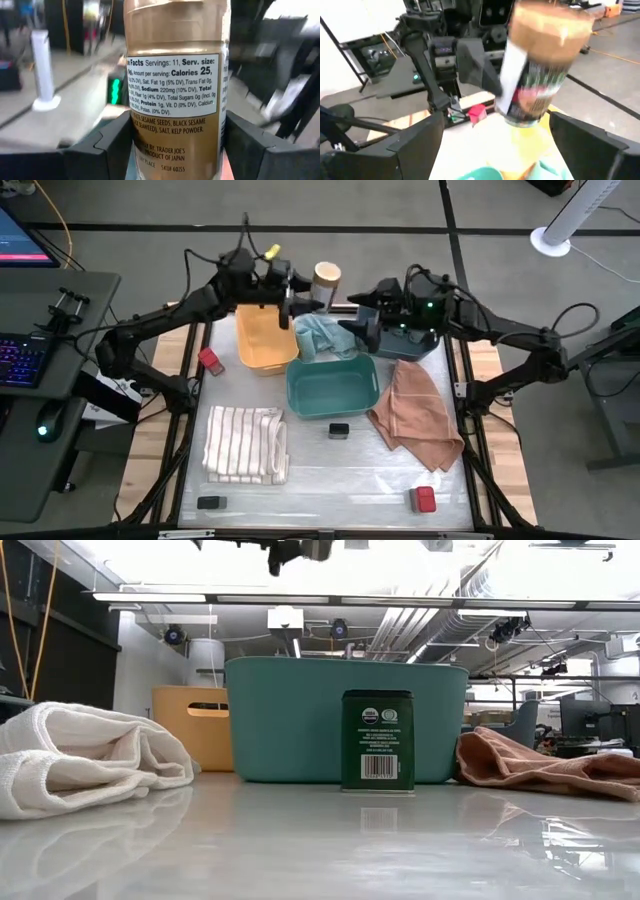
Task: Sort spices by type
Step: Put the gold seasoning bottle into the blue bin
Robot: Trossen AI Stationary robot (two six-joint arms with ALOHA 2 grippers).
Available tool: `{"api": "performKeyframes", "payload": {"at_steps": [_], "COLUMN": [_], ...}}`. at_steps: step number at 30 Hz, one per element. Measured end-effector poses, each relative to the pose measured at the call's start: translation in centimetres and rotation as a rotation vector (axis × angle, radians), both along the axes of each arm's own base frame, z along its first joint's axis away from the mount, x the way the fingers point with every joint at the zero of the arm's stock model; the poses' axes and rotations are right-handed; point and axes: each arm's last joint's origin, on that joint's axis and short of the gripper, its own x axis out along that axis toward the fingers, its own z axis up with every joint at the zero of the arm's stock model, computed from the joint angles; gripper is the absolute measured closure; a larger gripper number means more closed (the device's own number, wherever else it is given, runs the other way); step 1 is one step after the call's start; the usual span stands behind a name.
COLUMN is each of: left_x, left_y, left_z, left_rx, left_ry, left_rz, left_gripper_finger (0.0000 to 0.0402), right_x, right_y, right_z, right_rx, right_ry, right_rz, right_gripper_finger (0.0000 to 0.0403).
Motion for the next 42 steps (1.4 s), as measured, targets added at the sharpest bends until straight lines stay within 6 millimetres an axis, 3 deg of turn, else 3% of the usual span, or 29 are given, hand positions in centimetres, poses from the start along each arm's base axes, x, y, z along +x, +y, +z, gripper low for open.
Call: {"api": "performKeyframes", "payload": {"at_steps": [5,11,15,24,32,42], "left_x": [-0.5,0.2,0.7,1.1,1.2,1.2], "left_y": [-0.4,-2.9,-4.2,-5.4,-5.5,-5.4], "left_z": [-2.4,-4.1,-4.0,-4.0,-3.8,-3.7], "left_rx": [0.091,0.284,0.406,0.464,0.480,0.541], "left_ry": [0.266,0.483,0.512,0.520,0.504,0.517], "left_rz": [0.062,0.068,0.106,0.091,0.092,0.108], "left_gripper_finger": [0.0174,0.0174,0.0174,0.0174,0.0174,0.0174], "right_x": [-1.0,-0.3,0.5,1.0,1.0,0.9], "right_y": [0.0,-0.1,-0.3,-0.4,-0.3,-0.7], "right_z": [0.8,-0.2,-1.0,-1.5,-1.5,-1.6], "right_rx": [-0.059,-0.164,-0.155,-0.077,-0.076,-0.062], "right_ry": [-0.017,0.075,0.113,0.110,0.108,0.126], "right_rz": [0.006,0.026,0.028,0.016,0.053,-0.062], "right_gripper_finger": [0.0045,0.0045,0.0045,0.0045,0.0045,0.0034]}}
